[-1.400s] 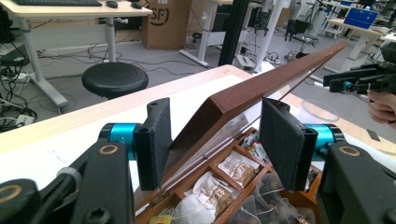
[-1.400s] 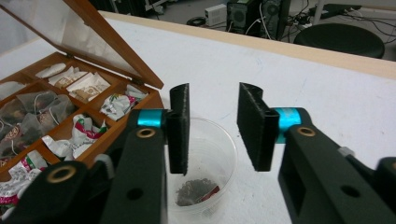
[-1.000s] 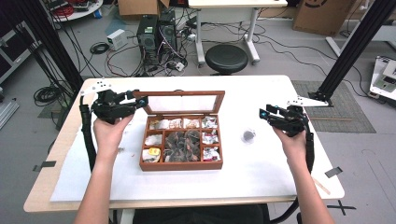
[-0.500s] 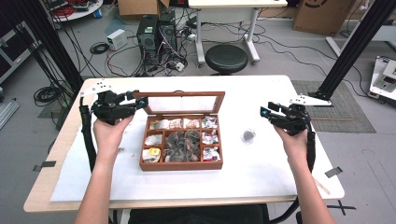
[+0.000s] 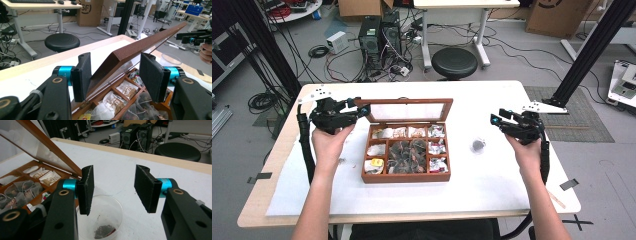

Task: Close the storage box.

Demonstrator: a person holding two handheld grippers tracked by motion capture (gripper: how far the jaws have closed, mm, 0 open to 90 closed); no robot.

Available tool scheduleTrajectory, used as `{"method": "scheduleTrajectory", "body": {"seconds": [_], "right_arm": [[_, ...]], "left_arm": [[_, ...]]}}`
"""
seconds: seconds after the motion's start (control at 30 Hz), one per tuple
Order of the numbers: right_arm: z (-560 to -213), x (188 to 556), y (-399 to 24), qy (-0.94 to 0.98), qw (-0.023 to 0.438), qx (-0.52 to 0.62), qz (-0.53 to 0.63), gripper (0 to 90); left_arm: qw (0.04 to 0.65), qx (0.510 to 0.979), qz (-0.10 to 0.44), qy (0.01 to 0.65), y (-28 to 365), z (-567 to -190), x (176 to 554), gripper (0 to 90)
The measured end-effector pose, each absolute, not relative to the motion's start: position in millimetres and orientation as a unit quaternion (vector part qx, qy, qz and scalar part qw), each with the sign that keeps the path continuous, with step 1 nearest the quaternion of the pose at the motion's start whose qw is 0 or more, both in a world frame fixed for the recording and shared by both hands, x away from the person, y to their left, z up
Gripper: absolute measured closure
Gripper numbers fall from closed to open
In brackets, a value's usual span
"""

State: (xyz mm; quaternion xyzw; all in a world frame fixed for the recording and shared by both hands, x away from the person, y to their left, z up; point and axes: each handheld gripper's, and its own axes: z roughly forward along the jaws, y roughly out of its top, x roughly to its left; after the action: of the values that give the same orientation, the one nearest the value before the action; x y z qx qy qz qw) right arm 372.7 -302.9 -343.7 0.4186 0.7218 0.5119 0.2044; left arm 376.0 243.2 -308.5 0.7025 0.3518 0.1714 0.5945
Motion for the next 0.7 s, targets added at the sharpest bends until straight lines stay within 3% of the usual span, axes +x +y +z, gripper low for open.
{"method": "scheduleTrajectory", "body": {"seconds": [0.7], "right_arm": [[-343.1, 372.1, -304.1, 0.720, 0.206, 0.421, 0.512, 49.6]], "left_arm": [[0.594, 0.697, 0.169, 0.364, 242.3, -309.3, 374.0, 42.1]]}}
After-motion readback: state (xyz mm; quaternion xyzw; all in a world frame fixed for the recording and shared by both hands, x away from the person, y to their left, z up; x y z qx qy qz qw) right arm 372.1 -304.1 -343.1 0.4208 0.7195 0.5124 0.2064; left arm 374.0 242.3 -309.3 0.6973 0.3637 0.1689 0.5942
